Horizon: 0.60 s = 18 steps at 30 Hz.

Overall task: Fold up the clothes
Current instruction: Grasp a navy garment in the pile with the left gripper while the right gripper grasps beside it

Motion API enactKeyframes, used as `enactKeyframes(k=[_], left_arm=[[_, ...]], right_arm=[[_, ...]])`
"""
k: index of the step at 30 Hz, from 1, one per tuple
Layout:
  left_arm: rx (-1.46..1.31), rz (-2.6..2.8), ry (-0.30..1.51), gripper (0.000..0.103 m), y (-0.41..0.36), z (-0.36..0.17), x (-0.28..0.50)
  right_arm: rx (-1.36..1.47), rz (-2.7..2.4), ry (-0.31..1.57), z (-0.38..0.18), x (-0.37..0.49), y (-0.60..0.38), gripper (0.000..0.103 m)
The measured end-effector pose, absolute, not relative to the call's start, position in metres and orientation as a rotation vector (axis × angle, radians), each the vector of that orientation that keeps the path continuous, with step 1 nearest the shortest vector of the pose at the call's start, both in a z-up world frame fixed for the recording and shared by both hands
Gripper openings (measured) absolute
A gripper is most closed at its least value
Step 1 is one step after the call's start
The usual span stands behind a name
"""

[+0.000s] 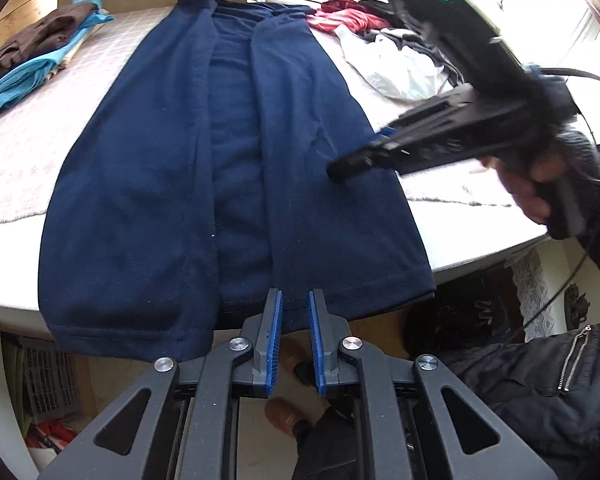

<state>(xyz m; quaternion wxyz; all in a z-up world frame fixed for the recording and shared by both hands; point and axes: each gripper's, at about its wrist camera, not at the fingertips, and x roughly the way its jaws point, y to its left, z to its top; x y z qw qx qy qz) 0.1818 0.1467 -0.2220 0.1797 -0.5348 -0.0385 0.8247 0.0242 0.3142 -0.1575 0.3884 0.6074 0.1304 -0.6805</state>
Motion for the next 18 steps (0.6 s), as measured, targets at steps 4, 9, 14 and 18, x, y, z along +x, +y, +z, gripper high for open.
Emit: enactKeyframes(k=[4,9,14,18], left_arm=[[-1.44,2.289,-0.014,0.015,0.173,-0.204,0.173],[-1.395,2.245,0.068,0.015,0.206,-0.192,0.133],[-1.409,2.243,0.16,0.015,0.227,-0.185,0.061],[-1.464,2.239,0.196,0.015,0.234,-0.194,-0.006]], right_arm=[[1.479,-1.878,0.26,-0.114,-0.02,0.351,0.023],[1.503,-2.049,0.087,-0.077,-0.135,0.411,0.027],[1.593,-2.167,-0.065,-0.097,-0.266,0.446,0.027],[1.666,-2.165,-0.154,-0.138,-0.313,0.42,0.038]])
